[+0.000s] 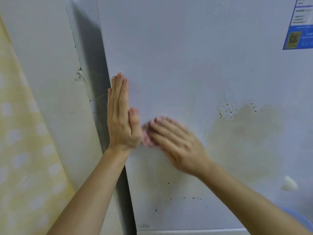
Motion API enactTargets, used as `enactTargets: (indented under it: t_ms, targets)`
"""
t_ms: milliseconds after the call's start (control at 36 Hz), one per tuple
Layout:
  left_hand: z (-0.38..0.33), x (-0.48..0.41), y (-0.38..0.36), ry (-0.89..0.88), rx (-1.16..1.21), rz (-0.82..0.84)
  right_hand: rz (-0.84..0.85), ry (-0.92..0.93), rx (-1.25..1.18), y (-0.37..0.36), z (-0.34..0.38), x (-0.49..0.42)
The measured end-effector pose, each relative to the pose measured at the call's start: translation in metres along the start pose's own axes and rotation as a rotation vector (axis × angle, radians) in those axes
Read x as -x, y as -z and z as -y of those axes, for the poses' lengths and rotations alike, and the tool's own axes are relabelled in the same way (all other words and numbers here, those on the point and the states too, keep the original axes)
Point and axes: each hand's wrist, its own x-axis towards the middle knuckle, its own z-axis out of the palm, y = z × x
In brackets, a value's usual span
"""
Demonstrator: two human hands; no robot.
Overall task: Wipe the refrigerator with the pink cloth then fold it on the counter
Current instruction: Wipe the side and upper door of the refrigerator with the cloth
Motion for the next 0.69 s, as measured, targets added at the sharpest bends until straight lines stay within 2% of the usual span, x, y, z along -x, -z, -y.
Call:
enactTargets:
  t_ms: [83,222,444,583,694]
  targets:
    - [-0.003,0.0,-0.001,0.006,-0.025,0.006,0.106,0.093,0.017,-0.005,0.008,0.045]
    - [-0.004,0.001,-0.004,0.005,-0.092,-0.001,0.11,0.137,0.039,0.007,-0.001,0.041]
    - [-0.01,0.004,-0.012,-0.046,-0.206,-0.031,-0.229,-0.193,0.25,0.084,-0.077,-0.04]
    - [-0.016,0.004,-0.019,-0.043,-0.207,-0.042,-0.293,-0.311,0.163,0.083,-0.079,-0.049]
    - [-0.015,0.005,-0.02,-0.04,-0.207,-0.041,-0.218,-0.276,0.106,0.059,-0.055,-0.009]
